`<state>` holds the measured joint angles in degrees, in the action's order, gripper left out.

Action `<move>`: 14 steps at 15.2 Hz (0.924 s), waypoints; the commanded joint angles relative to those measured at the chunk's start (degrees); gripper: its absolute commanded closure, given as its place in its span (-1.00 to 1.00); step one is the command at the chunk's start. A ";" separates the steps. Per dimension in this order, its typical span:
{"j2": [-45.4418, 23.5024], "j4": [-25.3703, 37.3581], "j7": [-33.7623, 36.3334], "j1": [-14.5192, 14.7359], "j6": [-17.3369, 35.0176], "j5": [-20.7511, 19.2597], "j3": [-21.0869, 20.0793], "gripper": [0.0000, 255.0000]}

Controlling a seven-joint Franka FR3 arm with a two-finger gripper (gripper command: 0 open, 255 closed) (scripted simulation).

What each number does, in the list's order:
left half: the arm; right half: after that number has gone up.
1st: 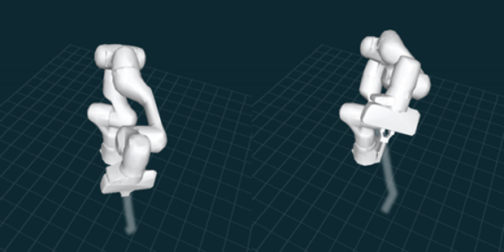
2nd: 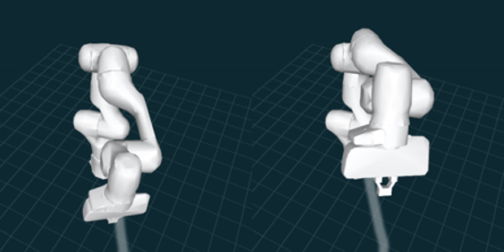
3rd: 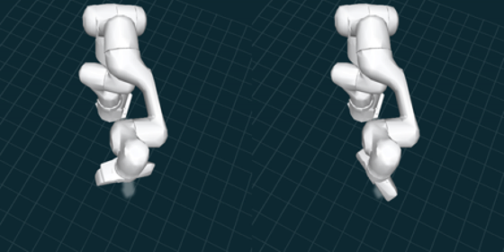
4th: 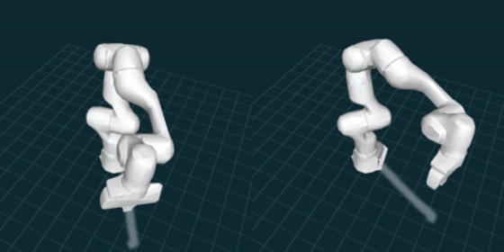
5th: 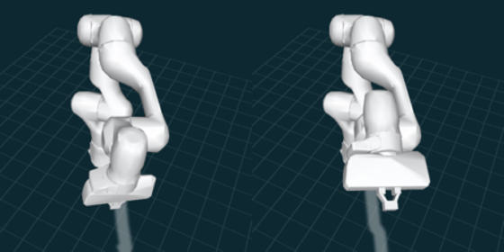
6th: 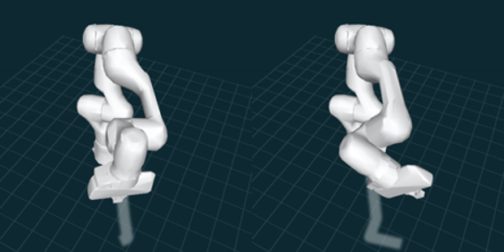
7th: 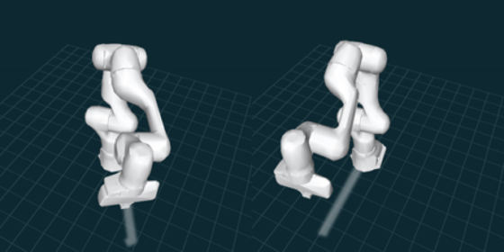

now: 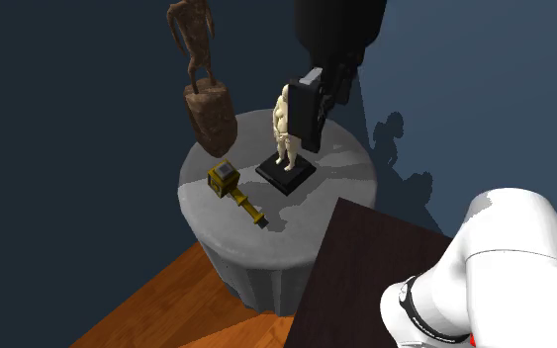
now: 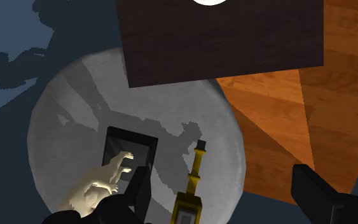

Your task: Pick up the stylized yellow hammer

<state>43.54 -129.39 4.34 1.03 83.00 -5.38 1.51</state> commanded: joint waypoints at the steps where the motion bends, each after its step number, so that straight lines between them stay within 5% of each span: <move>1: 0.00 0.00 0.00 0.00 0.00 0.00 0.00 -1.00; 14: -14.80 -11.41 2.37 -1.22 25.98 -2.19 1.71 -1.00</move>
<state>30.56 -140.70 6.57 -0.04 106.90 -7.36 3.03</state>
